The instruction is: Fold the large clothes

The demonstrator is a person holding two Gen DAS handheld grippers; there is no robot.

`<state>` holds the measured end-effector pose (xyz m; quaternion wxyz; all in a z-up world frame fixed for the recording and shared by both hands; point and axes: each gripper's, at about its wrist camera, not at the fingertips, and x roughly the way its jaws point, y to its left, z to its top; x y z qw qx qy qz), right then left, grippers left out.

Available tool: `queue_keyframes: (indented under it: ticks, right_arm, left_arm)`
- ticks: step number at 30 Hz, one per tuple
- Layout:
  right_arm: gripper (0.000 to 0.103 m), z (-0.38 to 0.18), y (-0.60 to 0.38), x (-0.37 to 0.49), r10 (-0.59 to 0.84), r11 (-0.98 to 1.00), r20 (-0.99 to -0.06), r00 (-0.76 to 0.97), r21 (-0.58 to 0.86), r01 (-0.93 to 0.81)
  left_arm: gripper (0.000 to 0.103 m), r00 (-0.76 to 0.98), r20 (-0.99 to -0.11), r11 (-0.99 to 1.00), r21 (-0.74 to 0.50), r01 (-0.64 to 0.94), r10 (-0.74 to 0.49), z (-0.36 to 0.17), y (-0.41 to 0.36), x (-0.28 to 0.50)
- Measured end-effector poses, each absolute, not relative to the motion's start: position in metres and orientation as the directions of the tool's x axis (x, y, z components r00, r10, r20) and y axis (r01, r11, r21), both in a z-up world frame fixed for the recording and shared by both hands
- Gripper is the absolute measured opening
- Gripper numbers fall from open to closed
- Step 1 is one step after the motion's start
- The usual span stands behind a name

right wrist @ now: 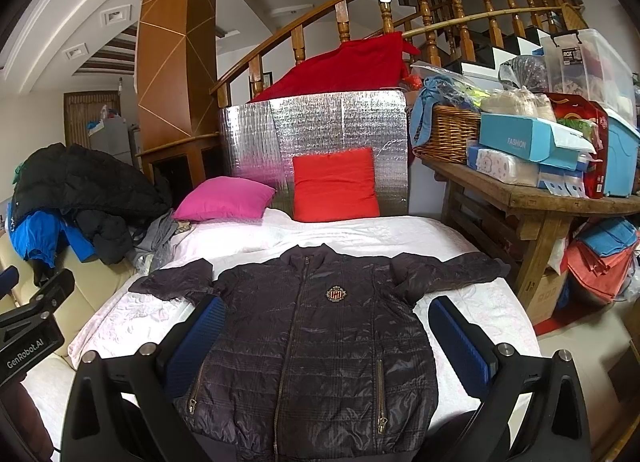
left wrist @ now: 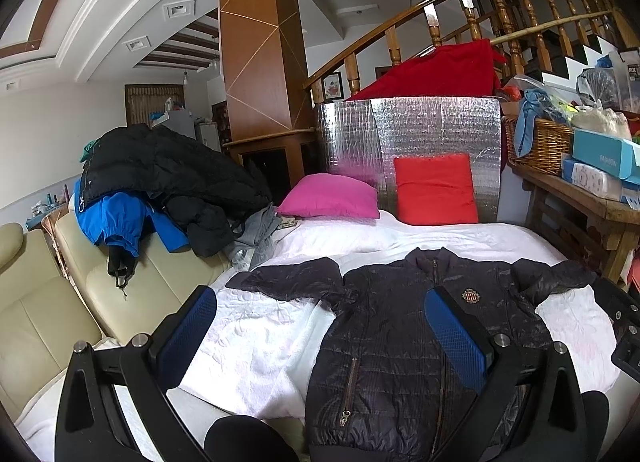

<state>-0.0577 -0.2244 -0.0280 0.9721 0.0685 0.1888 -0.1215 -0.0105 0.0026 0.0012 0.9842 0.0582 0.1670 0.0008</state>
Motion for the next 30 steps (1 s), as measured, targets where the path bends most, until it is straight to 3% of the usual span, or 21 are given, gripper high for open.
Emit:
queue_keyframes:
  ticks: [20,26,30]
  right_arm:
    - [0.103,-0.039,-0.229,-0.042,-0.215,0.958,-0.416,0.884,0.084,0.273]
    - [0.103,-0.061,-0.259,-0.011,-0.208,0.948,-0.465,0.861,0.122,0.294]
    - [0.103,-0.088,-0.321,0.020,-0.177,0.917,-0.516,0.838,0.223,0.331]
  left_arm:
    - [0.103,0.927,-0.374,0.992,0.120,0.032,0.015,-0.013,0.002,0.009]
    - [0.103,0.894,-0.449,0.991,0.128,0.049,0.014,-0.042,-0.011,0.057]
    - [0.103,0.820,-0.571,0.984,0.168,0.067,0.042,-0.093,-0.028,0.124]
